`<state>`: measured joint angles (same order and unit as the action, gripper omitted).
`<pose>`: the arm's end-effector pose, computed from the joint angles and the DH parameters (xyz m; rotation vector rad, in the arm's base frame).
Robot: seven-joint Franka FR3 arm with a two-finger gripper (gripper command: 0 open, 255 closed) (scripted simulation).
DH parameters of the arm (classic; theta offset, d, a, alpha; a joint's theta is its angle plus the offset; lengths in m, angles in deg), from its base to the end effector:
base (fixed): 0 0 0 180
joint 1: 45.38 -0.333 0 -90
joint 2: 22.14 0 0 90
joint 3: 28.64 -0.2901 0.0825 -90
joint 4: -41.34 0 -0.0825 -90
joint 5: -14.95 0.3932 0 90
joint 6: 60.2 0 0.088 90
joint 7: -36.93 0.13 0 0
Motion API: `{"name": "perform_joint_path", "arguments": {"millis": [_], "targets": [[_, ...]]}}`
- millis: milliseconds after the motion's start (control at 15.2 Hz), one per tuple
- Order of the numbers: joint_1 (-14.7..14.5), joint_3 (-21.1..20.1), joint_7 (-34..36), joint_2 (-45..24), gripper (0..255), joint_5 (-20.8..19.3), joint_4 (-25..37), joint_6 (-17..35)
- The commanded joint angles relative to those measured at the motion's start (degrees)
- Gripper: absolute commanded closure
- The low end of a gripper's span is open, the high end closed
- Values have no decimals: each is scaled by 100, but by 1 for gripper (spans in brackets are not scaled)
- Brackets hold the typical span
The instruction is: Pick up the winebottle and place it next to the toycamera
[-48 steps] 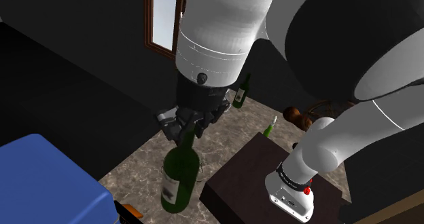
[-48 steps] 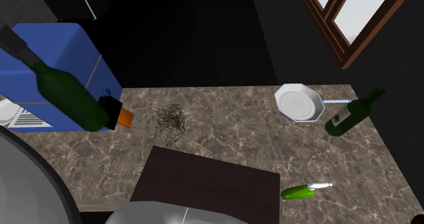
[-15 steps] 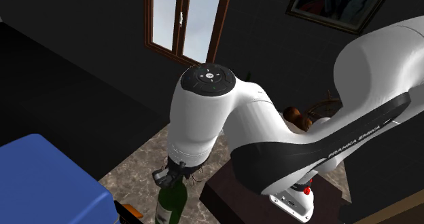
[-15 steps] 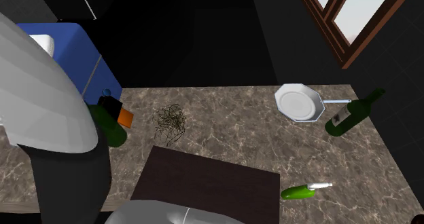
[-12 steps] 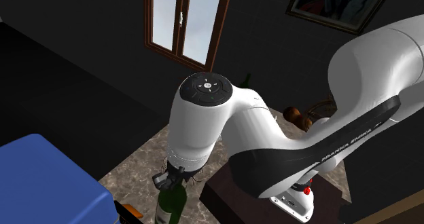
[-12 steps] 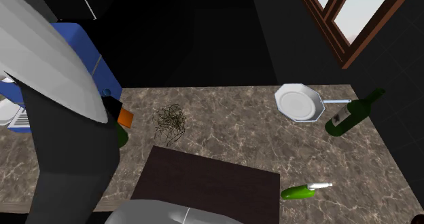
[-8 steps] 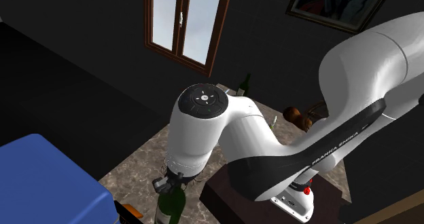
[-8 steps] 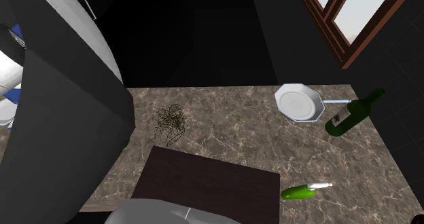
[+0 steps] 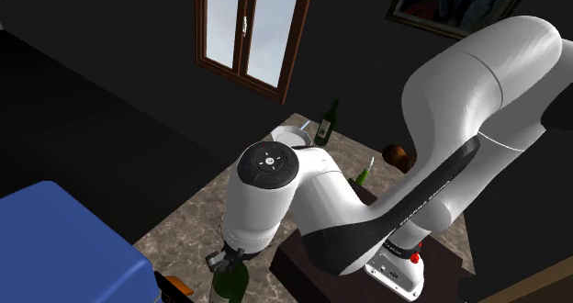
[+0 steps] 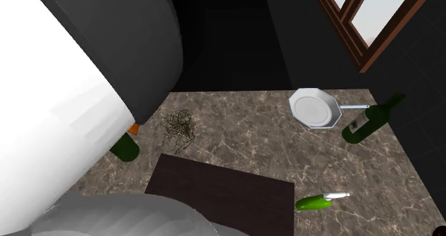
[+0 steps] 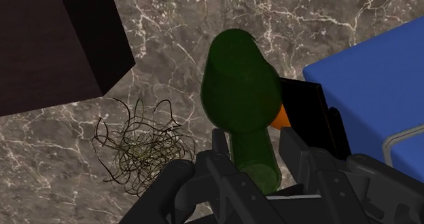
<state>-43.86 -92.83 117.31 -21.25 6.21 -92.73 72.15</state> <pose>0.2385 0.4476 0.2801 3.0582 -0.3147 0.1715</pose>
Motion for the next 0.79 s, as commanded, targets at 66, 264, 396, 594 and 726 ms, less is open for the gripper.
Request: {"name": "perform_joint_path", "arguments": {"millis": [66, 264, 396, 594, 726], "targets": [[0, -6, 419, -413, 255, -555, -55, 185], [-88, 90, 674, -659, 255, -893, -81, 280], [-91, 93, 673, -658, 255, -892, -81, 280], [-91, 93, 673, -658, 255, -892, -81, 280], [-91, 93, 673, -658, 0, -892, -81, 280]]}}
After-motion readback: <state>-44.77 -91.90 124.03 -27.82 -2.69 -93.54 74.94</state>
